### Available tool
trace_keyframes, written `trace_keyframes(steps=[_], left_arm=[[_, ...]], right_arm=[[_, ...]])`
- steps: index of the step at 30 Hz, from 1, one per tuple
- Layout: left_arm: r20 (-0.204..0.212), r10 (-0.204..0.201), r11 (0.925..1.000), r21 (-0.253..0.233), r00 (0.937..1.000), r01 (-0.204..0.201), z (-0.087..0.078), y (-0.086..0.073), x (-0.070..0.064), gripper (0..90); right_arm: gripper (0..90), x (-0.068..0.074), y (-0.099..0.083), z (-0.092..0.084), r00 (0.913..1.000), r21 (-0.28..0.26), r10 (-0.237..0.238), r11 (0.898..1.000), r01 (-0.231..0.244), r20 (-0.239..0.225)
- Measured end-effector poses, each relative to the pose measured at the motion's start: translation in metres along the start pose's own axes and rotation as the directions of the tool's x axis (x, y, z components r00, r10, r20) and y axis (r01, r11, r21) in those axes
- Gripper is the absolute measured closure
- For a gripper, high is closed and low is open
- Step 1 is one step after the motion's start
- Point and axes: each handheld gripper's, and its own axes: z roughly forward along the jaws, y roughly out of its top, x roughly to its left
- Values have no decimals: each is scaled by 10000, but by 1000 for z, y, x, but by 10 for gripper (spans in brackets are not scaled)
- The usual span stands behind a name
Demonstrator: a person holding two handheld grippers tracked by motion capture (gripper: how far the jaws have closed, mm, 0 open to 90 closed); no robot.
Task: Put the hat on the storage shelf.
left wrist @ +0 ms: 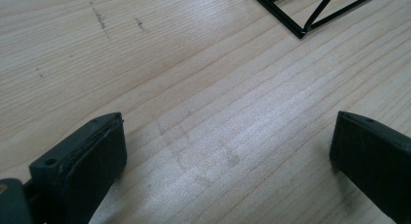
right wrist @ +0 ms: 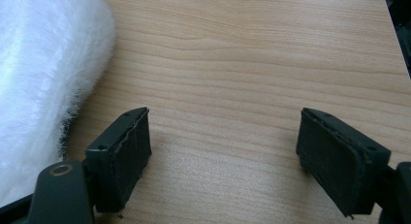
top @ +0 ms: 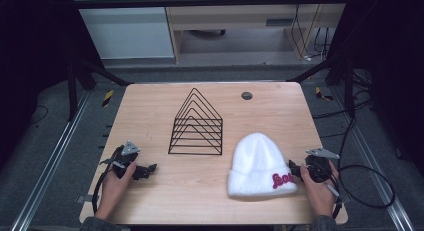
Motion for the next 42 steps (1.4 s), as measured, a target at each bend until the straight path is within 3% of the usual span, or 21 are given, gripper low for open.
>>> trace_keyframes(steps=[16,20,25,30,33,34,37,42], left_arm=[[4,-73,10000,-34,10000,73,0,0,0,0],[5,-35,10000,-1,10000,35,0,0,0,0],[23,-39,10000,22,10000,39,0,0,0,0],[11,-3,10000,0,10000,3,0,0,0,0],[10,-1,10000,1,10000,1,0,0,0,0],[8,-2,10000,-1,10000,2,0,0,0,0],[9,-1,10000,0,10000,1,0,0,0,0],[13,-35,10000,-20,10000,35,0,0,-1,0]], right_arm=[[192,1,1,1,10000,1,21,10000,-21,32],[157,-1,3,2,9991,125,-171,9998,175,-376],[146,-4,28,-16,9993,234,-364,9991,365,-37],[156,5,48,-27,9979,190,-635,9978,637,-78],[177,22,67,-33,9920,313,-1214,9920,1225,-337],[177,22,67,-33,9920,313,-1214,9920,1225,-337],[245,39,82,-27,9841,686,-1591,9840,1645,-786],[309,49,93,-16,9759,946,-1791,9769,1914,-1244]])
